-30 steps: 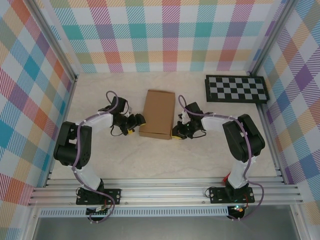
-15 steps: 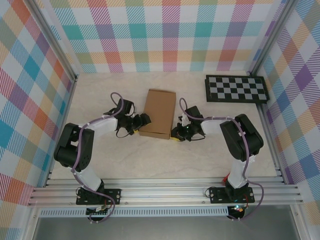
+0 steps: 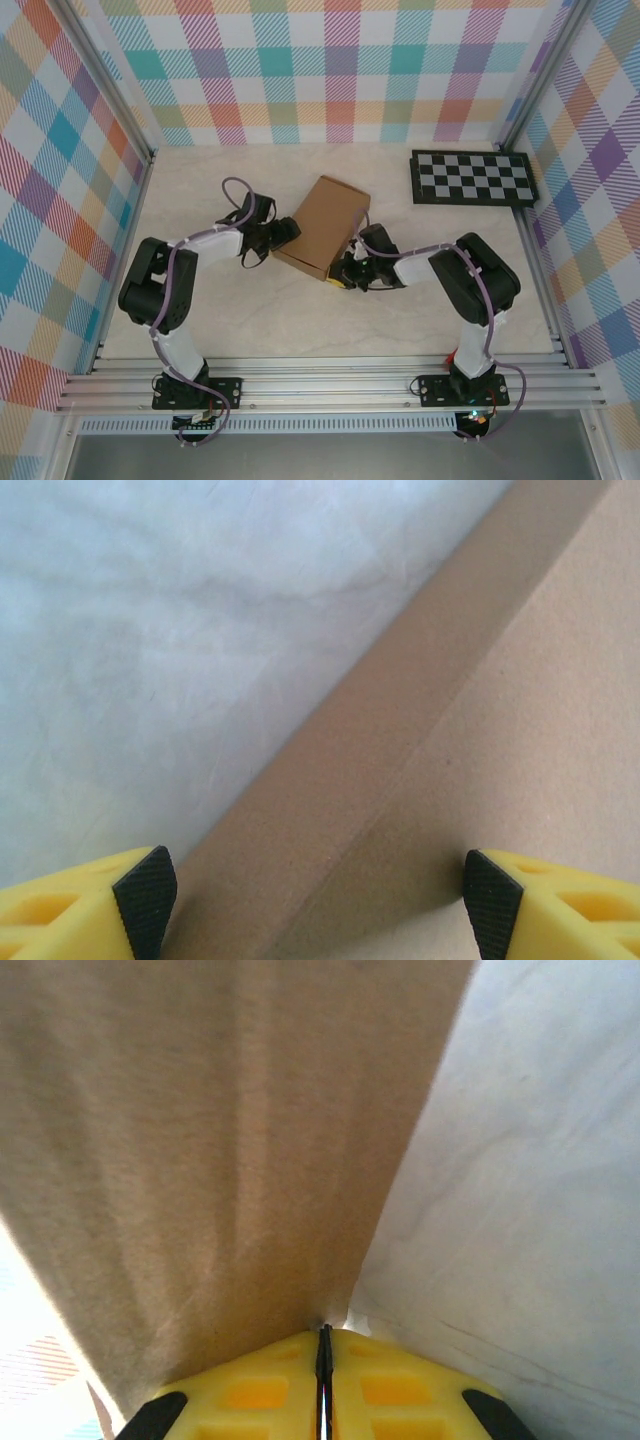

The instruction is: Fold the paper box

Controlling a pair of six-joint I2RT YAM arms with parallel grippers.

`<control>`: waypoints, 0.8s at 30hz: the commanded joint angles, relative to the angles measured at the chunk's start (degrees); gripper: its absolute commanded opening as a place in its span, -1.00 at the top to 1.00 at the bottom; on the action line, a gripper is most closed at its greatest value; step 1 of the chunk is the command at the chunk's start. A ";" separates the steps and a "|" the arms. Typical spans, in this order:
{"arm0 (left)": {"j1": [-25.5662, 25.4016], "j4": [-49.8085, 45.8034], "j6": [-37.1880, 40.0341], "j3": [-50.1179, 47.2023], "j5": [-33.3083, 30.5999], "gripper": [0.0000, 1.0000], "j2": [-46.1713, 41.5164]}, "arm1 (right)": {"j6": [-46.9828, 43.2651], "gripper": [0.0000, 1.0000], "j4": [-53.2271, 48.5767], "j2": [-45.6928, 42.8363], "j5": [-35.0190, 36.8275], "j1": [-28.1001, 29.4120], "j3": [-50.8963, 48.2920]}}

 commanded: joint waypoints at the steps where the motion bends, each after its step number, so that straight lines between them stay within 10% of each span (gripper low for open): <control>1: -2.11 -9.74 3.78 4.48 7.47 -0.56 3.21 | -1.37 0.77 2.86 -5.23 3.49 3.38 -0.70; 14: 9.20 -24.14 14.02 18.38 3.86 -0.59 1.51 | -30.07 0.29 -38.85 -24.60 25.34 -3.17 7.73; 24: -0.23 -8.52 -4.55 -6.34 3.85 -0.67 -16.89 | -53.42 -0.38 -39.16 -2.75 20.49 -16.85 35.00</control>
